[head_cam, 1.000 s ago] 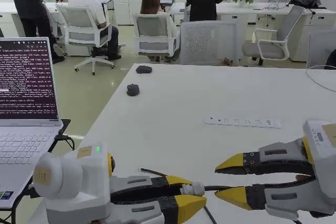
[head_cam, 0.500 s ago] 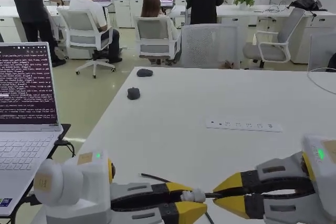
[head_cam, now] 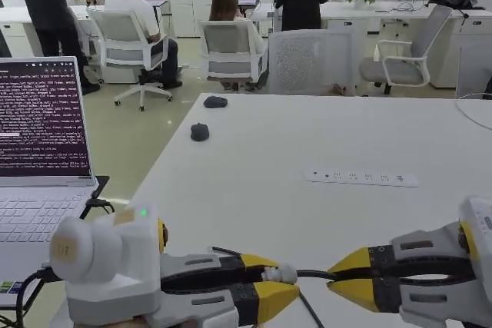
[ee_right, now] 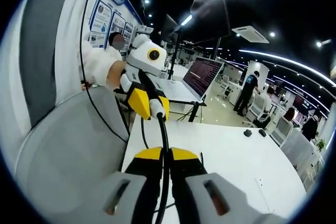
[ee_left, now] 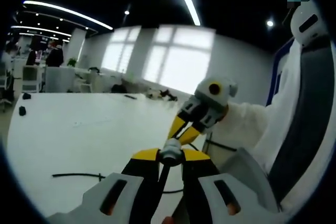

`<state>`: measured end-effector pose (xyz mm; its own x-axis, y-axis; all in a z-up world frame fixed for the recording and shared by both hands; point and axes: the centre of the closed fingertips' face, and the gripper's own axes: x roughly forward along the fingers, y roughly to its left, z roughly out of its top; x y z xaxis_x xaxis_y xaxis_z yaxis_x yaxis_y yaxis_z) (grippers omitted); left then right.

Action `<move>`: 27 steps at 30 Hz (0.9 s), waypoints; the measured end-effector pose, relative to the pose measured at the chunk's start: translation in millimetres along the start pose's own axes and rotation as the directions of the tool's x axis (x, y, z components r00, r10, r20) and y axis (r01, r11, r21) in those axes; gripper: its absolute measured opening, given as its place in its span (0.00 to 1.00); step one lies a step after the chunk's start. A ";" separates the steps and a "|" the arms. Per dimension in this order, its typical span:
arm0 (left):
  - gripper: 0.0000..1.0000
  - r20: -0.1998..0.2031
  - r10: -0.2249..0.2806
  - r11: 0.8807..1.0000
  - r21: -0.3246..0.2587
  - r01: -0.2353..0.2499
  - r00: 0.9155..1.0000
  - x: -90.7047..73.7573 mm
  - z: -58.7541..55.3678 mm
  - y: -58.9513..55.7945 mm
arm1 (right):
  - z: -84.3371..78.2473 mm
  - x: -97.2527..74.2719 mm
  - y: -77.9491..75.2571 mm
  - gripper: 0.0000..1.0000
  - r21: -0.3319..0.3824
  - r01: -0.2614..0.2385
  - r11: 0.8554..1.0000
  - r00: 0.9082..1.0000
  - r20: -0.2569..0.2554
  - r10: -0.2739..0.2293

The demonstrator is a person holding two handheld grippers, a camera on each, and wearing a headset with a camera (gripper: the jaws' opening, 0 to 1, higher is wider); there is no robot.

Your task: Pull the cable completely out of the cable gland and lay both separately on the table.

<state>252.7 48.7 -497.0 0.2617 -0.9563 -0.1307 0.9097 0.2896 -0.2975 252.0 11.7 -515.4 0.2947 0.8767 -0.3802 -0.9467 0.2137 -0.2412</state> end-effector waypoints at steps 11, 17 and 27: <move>0.16 0.029 0.019 1.000 -0.011 -0.019 0.999 -7.8 5.5 6.0 | -45.7 -12.1 -7.9 0.03 0.067 0.047 0.997 0.991 -0.126 -0.038; 0.16 0.043 0.019 1.000 -0.020 -0.018 0.999 -8.9 7.8 5.1 | -63.0 -16.5 -13.2 0.04 0.145 0.093 0.985 0.985 -0.157 -0.070; 0.16 0.076 0.015 0.998 -0.060 -0.010 0.997 -10.1 12.9 5.3 | -64.5 -14.7 -17.2 0.05 0.174 0.118 0.978 0.983 -0.160 -0.090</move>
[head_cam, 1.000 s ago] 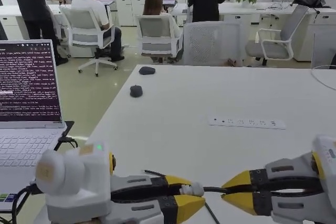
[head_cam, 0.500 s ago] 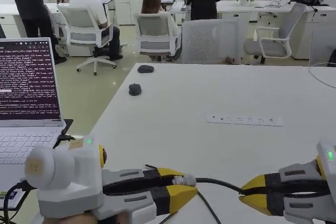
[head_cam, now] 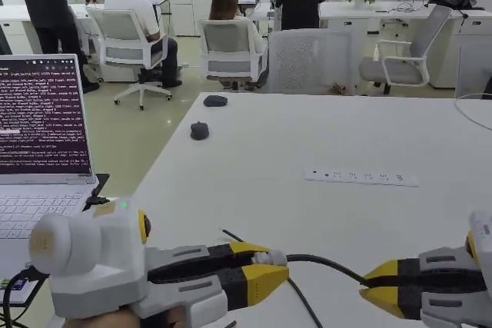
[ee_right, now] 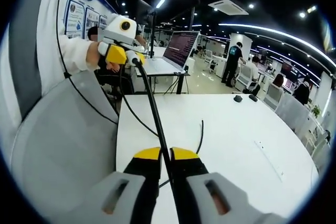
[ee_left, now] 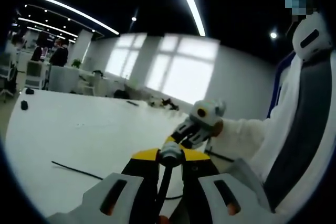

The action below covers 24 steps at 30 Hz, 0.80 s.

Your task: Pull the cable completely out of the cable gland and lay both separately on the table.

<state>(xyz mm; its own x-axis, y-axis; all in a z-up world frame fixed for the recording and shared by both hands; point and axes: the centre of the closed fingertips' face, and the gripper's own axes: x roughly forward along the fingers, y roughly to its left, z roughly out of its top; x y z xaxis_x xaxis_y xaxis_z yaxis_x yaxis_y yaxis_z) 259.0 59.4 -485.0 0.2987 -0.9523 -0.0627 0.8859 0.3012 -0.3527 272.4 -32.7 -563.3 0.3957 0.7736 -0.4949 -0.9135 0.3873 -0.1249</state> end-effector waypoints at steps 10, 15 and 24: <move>0.16 -0.006 0.008 1.000 0.029 -0.007 1.000 0.0 0.2 -1.3 | 0.2 -0.2 0.7 0.06 0.025 0.007 1.000 0.999 -0.052 -0.006; 0.16 0.001 0.005 1.000 0.025 -0.006 1.000 0.9 1.9 -1.7 | 6.9 -4.0 1.7 0.12 -0.030 0.012 0.999 0.998 -0.061 -0.014; 0.16 -0.030 -0.005 0.999 0.042 0.006 1.000 7.2 -2.2 -3.7 | 43.0 -4.5 10.1 0.22 -0.106 -0.013 0.994 1.000 0.022 0.015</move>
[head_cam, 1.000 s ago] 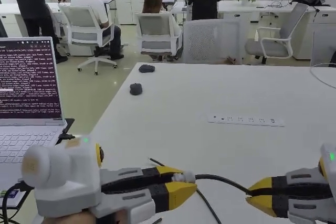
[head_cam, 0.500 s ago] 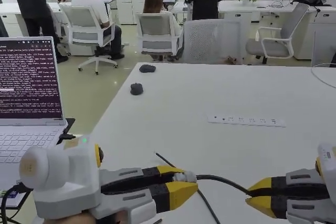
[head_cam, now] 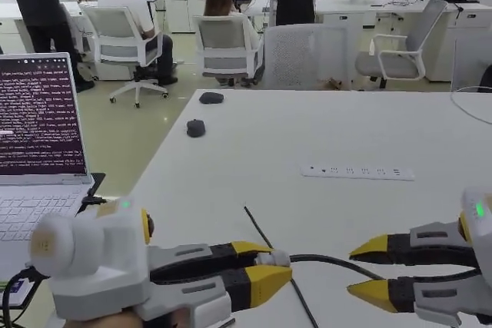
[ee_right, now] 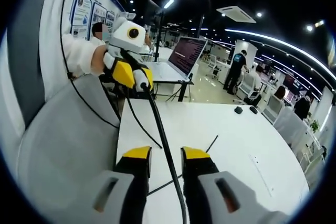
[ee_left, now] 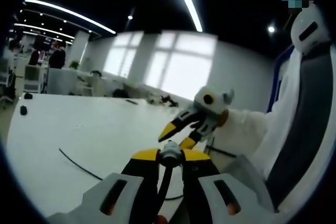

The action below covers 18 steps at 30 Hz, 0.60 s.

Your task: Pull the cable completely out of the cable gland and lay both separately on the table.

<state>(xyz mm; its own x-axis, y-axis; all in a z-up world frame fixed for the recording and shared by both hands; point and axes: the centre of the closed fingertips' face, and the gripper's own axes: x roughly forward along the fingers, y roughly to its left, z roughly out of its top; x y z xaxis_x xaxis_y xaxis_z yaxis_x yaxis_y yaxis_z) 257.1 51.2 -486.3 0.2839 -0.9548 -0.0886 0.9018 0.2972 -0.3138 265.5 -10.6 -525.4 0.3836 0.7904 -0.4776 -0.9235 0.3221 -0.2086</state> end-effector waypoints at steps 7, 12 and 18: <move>0.16 -0.019 -0.006 1.000 0.002 0.006 1.000 5.5 -4.6 -1.6 | 41.7 5.5 12.7 0.23 -0.133 -0.046 0.990 0.997 0.058 0.054; 0.16 -0.021 -0.009 1.000 0.008 0.009 1.000 7.1 -4.0 -3.6 | 50.3 13.4 21.2 0.17 -0.198 -0.080 0.977 0.994 0.056 0.093; 0.16 -0.052 -0.015 0.999 0.035 0.017 0.999 7.5 -8.1 -7.6 | 38.1 19.7 25.2 0.04 -0.240 -0.109 0.965 0.993 0.007 0.114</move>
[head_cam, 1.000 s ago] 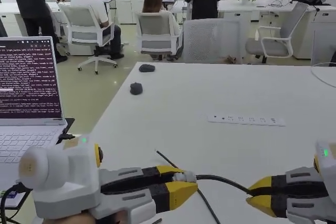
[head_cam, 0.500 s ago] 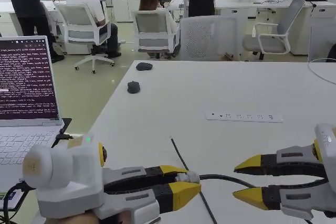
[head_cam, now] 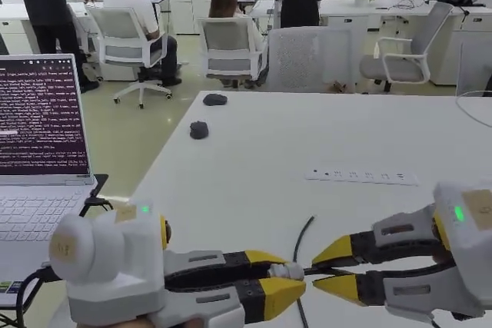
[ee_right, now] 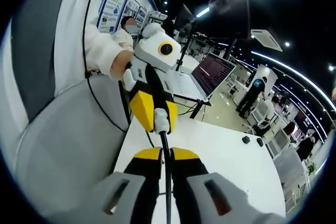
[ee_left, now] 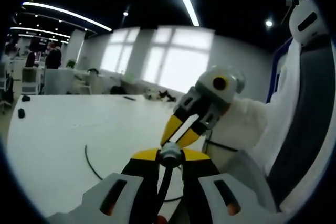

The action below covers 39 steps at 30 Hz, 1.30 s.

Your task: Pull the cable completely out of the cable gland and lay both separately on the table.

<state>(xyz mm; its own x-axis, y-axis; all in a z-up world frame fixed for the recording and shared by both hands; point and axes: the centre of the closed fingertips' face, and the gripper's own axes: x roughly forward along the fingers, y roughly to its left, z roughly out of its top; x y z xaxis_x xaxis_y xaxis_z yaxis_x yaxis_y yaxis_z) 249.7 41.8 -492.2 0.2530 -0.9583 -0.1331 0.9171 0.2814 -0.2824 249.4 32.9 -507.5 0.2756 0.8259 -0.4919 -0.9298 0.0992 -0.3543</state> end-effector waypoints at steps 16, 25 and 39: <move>0.16 -0.010 -0.007 1.000 0.009 0.007 1.000 2.0 0.1 -1.3 | -8.4 -4.0 -1.0 0.04 0.030 0.019 0.999 1.000 0.012 -0.020; 0.16 0.013 0.020 1.000 -0.015 -0.019 1.000 -10.1 1.0 5.2 | -38.9 -17.2 -8.0 0.04 0.118 0.091 0.989 0.996 -0.034 -0.087; 0.16 0.036 0.028 0.999 -0.018 -0.027 0.999 -12.0 1.9 -1.4 | -68.8 -33.6 2.7 0.04 0.220 0.161 0.962 0.985 -0.095 -0.143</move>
<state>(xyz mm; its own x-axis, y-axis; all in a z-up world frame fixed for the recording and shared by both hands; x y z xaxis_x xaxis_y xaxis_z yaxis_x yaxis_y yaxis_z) 246.0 52.7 -488.3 0.2895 -0.9512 -0.1067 0.9042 0.3084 -0.2956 254.4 -32.8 -546.7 0.4276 0.7465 -0.5098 -0.9040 0.3506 -0.2447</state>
